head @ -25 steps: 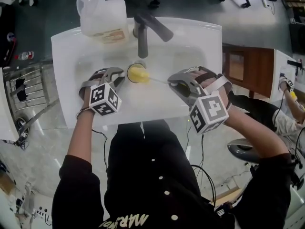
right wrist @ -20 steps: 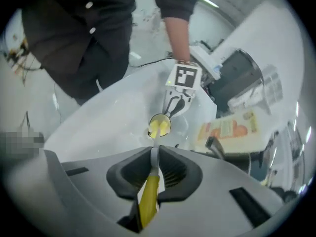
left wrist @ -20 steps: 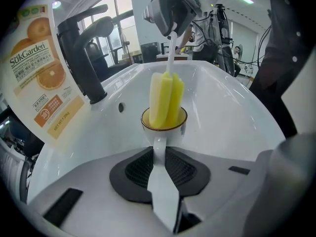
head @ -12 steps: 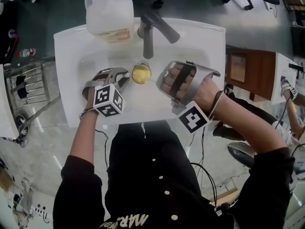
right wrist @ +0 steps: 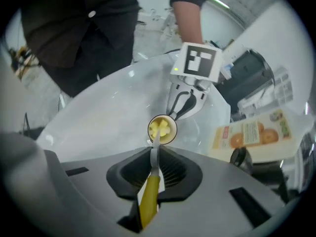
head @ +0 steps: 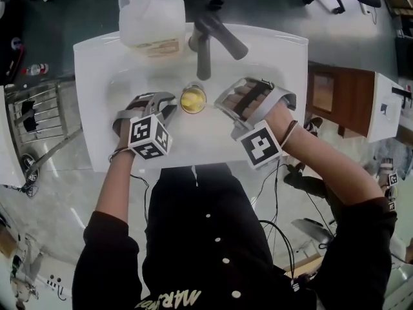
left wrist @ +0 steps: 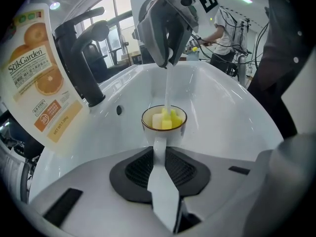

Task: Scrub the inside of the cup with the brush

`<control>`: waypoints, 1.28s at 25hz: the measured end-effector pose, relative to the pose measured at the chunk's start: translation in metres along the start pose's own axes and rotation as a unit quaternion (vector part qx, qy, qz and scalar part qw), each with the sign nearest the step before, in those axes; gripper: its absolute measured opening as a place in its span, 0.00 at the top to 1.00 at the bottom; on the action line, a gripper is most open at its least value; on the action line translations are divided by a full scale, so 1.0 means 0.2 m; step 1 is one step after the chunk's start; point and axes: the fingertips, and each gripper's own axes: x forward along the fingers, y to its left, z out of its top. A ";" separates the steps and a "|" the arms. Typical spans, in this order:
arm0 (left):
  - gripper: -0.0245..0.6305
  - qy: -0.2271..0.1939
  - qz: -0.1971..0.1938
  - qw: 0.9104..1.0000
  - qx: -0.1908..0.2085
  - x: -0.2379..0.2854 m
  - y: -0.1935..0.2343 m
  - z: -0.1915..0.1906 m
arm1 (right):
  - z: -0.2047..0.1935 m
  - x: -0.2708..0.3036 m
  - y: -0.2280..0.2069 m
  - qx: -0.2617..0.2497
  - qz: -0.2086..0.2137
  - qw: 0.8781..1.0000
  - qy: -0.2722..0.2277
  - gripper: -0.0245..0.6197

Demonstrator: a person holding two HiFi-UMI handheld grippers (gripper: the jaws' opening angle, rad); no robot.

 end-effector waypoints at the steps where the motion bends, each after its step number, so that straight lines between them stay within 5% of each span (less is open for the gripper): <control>1: 0.82 0.001 0.000 1.000 0.001 0.00 0.00 0.00 | -0.02 0.00 0.01 0.049 0.014 0.999 0.000 0.88; 3: 0.82 0.003 0.000 1.000 0.003 0.00 0.00 0.00 | -0.05 0.01 0.02 0.182 0.044 0.982 -0.007 0.88; 4: 0.82 0.004 0.000 1.000 0.003 0.00 0.00 0.00 | -0.07 0.02 0.02 0.263 0.060 0.963 -0.016 0.88; 6: 0.82 0.007 0.001 1.000 0.005 0.00 -0.01 0.00 | -0.08 0.02 0.04 0.429 0.092 0.898 -0.041 0.88; 7: 0.82 0.008 0.001 1.000 0.006 0.00 -0.01 0.00 | -0.09 0.03 0.04 0.508 0.108 0.853 -0.056 0.88; 9: 0.82 0.010 0.002 1.000 0.005 0.00 -0.02 0.00 | -0.10 0.03 0.07 0.650 0.134 0.742 -0.088 0.88; 12: 0.82 0.009 0.004 1.000 -0.002 0.00 -0.02 -0.01 | -0.13 0.03 0.10 0.814 0.158 0.543 -0.133 0.88; 13: 0.82 0.008 0.005 1.000 -0.003 0.00 -0.02 0.00 | -0.14 0.03 0.10 0.842 0.160 0.495 -0.143 0.88; 14: 0.82 0.007 0.005 1.000 -0.004 0.00 -0.02 0.00 | -0.14 0.03 0.11 0.854 0.158 0.473 -0.149 0.88; 15: 0.82 0.007 0.005 1.000 -0.004 0.00 -0.01 0.00 | -0.14 0.02 0.11 0.853 0.154 0.475 -0.150 0.88; 22: 0.82 0.011 0.000 1.000 -0.012 0.00 -0.02 -0.01 | -0.12 -0.02 0.12 0.792 0.128 0.582 -0.135 0.88; 32: 0.82 0.024 -0.007 0.999 -0.031 0.01 -0.03 -0.06 | -0.13 -0.17 0.12 0.753 0.090 0.634 -0.153 0.88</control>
